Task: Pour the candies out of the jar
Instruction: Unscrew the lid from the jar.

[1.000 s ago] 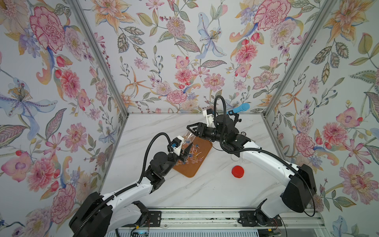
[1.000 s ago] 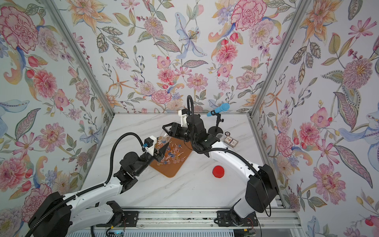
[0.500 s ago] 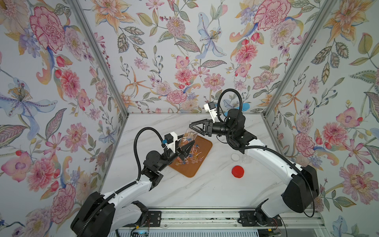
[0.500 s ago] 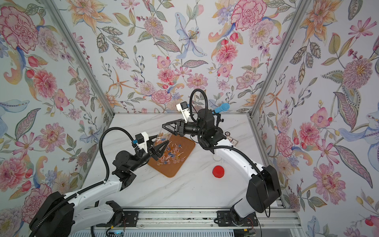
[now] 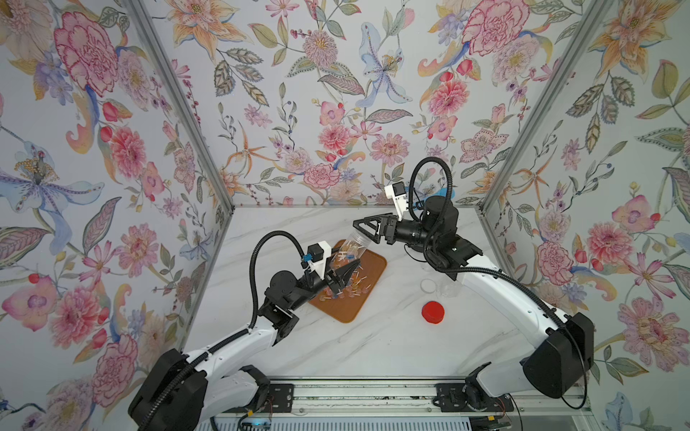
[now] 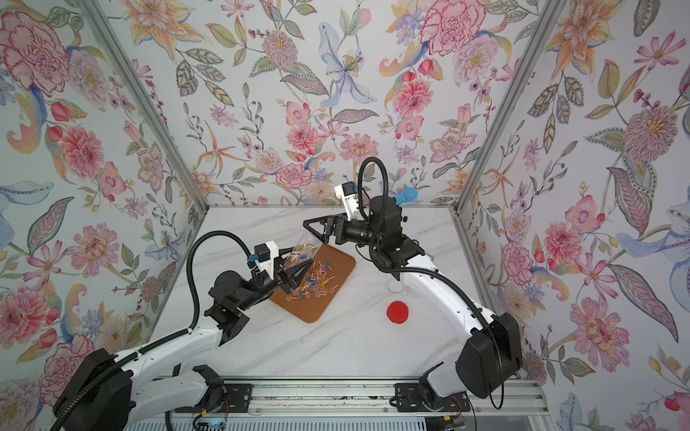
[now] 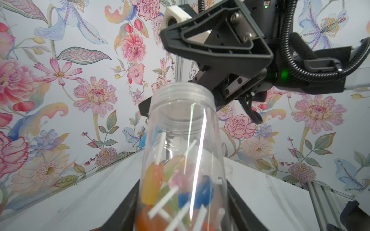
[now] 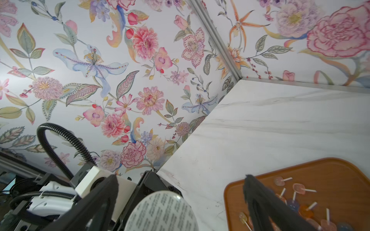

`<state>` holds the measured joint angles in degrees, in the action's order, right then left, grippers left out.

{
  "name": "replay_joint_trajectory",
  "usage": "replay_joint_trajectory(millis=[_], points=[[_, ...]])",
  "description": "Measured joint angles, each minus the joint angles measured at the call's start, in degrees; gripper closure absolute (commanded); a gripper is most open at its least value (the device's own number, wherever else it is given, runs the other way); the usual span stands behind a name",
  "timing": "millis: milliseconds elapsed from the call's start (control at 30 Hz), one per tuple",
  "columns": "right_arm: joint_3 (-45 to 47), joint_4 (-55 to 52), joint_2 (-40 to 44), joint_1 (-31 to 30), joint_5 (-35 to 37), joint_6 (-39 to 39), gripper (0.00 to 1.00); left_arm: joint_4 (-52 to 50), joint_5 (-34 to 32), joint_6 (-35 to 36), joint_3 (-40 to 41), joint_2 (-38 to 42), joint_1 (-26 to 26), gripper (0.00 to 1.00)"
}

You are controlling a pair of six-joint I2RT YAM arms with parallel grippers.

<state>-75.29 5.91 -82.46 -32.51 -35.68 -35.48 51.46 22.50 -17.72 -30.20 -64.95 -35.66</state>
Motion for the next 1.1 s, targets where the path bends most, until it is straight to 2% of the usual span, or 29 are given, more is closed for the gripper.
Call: replay_joint_trajectory(millis=[167,267,467,833,1067,1100], points=[[0.0,-4.7,1.3,-3.2,9.4,-1.0,0.03,-3.6,-7.1,5.3,0.0,1.6,-0.6,1.00],[0.0,-5.8,0.7,-5.1,12.3,-2.5,0.08,-4.7,-10.4,7.5,0.0,1.9,-1.1,1.00],[0.0,-4.7,-1.7,-7.4,14.0,-5.3,0.13,-5.4,-14.7,10.5,0.7,2.4,-2.5,1.00],[-0.2,-2.0,-3.6,-9.6,17.2,-7.9,0.40,-6.5,-17.4,12.6,1.7,2.8,-3.4,1.00],[-0.4,-0.9,-4.5,-9.9,17.6,-8.1,0.43,-6.6,-18.9,12.9,2.0,3.0,-3.6,1.00],[-0.4,-0.8,-4.6,-9.9,17.6,-8.1,0.46,-6.7,-19.1,12.9,2.0,3.0,-3.6,1.00]])
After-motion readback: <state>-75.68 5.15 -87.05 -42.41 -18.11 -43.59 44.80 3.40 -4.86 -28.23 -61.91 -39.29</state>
